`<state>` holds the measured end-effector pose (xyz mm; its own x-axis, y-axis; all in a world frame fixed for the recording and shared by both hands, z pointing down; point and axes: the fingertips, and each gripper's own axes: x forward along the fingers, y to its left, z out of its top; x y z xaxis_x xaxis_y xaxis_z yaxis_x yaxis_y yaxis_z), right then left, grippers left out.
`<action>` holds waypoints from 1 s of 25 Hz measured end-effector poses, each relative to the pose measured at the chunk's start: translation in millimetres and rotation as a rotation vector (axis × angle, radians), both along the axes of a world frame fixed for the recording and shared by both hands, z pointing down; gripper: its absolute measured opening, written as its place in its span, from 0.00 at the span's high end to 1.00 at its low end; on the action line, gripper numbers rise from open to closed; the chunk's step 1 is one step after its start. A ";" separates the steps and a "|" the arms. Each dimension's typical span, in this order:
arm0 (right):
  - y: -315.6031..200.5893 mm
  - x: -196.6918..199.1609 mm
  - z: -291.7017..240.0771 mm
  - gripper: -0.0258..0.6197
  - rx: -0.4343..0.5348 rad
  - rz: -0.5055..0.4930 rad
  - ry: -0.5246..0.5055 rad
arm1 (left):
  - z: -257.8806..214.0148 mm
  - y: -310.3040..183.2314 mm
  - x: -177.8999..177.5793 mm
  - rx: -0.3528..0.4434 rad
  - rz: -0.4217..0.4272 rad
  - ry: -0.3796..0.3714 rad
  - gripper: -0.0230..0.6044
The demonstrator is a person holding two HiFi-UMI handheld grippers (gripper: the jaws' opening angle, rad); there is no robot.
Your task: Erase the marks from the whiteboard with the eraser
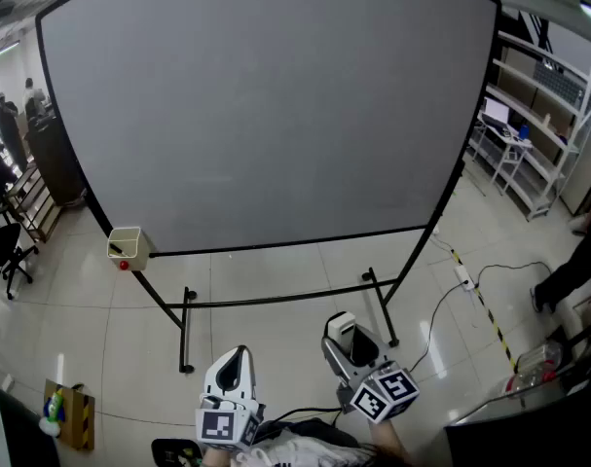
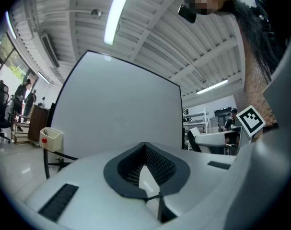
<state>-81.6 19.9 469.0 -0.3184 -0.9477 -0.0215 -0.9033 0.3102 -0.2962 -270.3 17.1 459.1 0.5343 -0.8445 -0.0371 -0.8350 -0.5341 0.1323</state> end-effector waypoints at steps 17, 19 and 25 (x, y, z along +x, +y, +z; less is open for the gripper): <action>-237.3 291.7 -89.5 0.53 0.111 0.305 0.323 | -13.9 -146.7 199.6 0.056 -0.011 0.027 0.96; -270.2 316.4 -107.0 0.53 0.125 0.336 0.389 | -19.7 -157.3 228.1 0.075 -0.023 0.029 0.96; -338.0 342.7 -161.2 0.53 0.221 0.373 0.396 | -12.2 -177.6 259.9 0.075 -0.060 -0.095 0.96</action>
